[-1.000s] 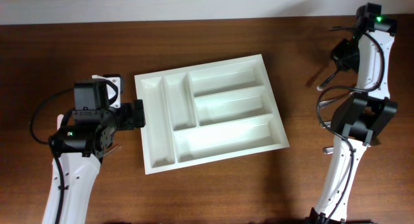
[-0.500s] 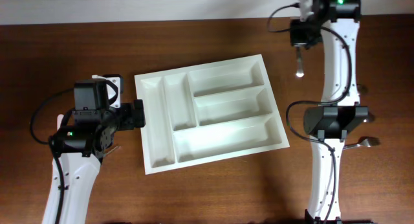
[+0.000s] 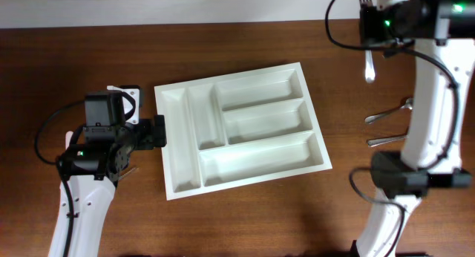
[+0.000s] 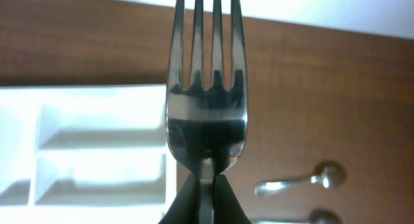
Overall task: Pack container
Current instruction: 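Carry the fork with the right gripper into the tray's middle compartment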
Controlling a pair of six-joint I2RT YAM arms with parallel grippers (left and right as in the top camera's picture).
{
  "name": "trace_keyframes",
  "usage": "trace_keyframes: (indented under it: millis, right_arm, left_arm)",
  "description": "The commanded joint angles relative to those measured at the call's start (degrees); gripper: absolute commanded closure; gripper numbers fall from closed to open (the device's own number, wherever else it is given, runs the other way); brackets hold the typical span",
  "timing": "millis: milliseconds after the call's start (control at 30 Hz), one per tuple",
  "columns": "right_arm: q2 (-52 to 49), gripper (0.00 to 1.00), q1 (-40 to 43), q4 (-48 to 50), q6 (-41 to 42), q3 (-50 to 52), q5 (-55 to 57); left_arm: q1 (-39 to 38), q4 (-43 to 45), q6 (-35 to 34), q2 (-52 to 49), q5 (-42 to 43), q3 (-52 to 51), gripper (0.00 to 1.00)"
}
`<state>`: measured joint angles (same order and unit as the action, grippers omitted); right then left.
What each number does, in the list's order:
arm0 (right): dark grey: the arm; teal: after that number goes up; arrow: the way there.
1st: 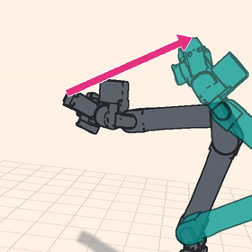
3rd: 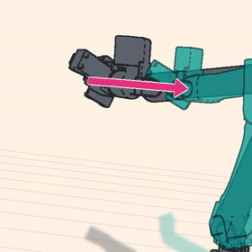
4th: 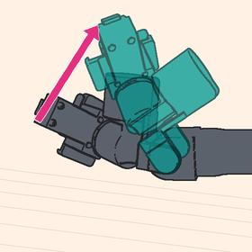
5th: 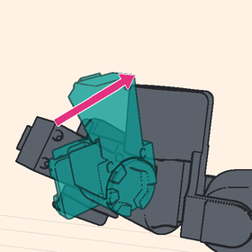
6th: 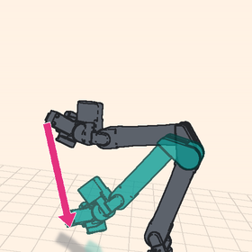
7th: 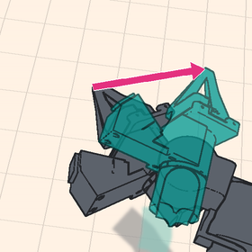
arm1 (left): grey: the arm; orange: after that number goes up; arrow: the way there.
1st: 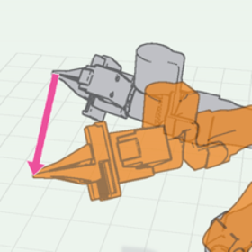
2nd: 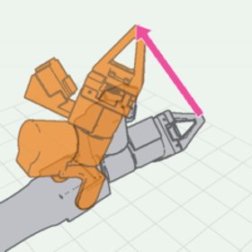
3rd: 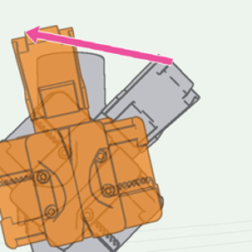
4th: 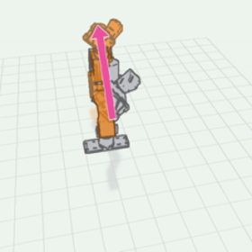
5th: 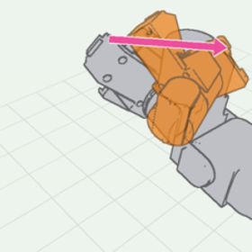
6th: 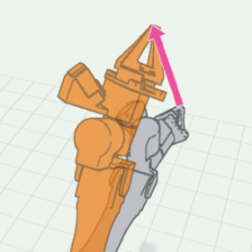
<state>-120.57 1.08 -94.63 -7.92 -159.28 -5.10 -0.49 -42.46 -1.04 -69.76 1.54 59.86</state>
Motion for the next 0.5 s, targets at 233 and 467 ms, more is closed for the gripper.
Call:
trace_keyframes:
  millis: [233,467]
  right_arm:
    - [18.1,0.96,0.0,1.0,0.5,27.1,-3.0]
    - [21.8,0.96,-3.2,0.5,-19.5,37.5,-5.9]
  left_arm:
    - [-0.2,0.2,3.3,0.0,0.6,1.4,0.01]
    - [-0.2,0.2,3.3,0.0,0.6,1.4,0.01]
